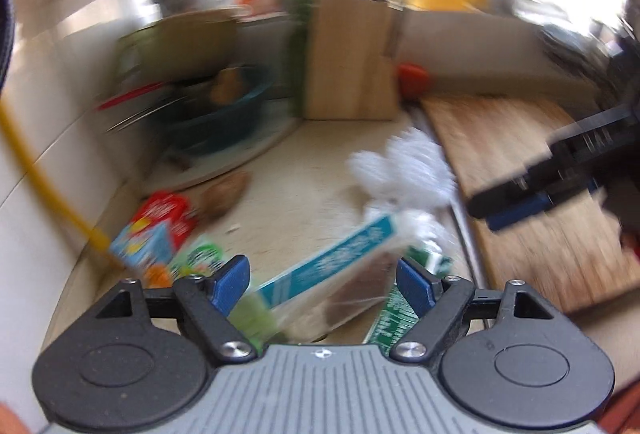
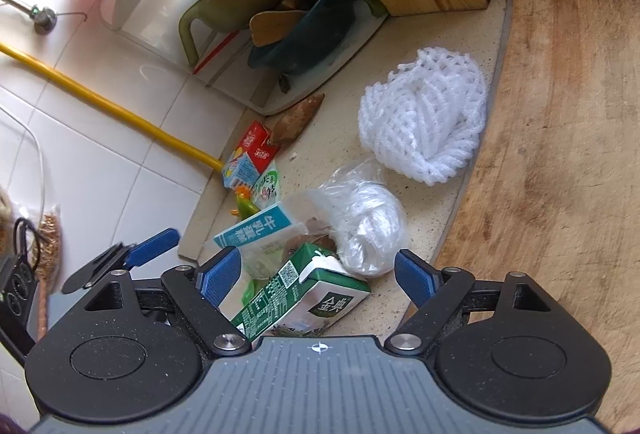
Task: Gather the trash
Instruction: 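Reach the left gripper to the blue-printed milk cake bag and close on it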
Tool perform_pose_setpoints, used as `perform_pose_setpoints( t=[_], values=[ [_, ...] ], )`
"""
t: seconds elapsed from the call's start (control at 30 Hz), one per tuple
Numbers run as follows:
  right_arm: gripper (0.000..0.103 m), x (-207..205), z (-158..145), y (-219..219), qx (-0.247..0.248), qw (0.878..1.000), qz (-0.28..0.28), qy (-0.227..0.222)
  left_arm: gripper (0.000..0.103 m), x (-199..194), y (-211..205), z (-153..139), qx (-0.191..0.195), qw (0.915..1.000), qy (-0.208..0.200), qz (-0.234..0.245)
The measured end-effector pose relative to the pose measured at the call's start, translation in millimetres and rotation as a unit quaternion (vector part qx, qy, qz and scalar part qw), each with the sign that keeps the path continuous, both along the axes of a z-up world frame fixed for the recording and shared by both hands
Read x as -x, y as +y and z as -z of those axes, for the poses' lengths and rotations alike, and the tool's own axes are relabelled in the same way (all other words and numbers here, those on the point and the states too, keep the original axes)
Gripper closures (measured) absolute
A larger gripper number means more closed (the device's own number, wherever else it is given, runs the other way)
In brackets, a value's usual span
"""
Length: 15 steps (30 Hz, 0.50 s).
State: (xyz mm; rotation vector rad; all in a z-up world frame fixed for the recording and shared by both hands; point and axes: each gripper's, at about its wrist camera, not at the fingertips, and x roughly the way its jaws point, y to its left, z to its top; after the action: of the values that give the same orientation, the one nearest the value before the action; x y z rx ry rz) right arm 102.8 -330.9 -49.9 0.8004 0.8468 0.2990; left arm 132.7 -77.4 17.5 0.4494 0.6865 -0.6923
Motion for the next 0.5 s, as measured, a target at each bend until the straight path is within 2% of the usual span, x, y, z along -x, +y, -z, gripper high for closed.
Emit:
perform_pose_setpoints(
  t=[0.1, 0.23, 0.4, 0.5],
  values=[
    [0.014, 4, 0, -3, -0.008, 1.0, 0.002, 0.002, 0.025, -10, -14, 8, -0.033, 0.999, 0.006, 0.031],
    [0.013, 13, 1, -6, -0.014, 1.0, 0.008, -0.001, 0.025, -29, -26, 17, -0.048, 0.9964, 0.023, 0.066],
    [0.013, 27, -3, -12, -0.013, 0.999, 0.035, -0.003, 0.025, -54, -36, 34, -0.074, 0.9904, 0.071, 0.093],
    [0.011, 35, -8, -15, -0.015, 0.998, 0.056, -0.012, 0.025, -58, -30, 34, -0.062, 0.9844, 0.127, 0.105]
  ],
)
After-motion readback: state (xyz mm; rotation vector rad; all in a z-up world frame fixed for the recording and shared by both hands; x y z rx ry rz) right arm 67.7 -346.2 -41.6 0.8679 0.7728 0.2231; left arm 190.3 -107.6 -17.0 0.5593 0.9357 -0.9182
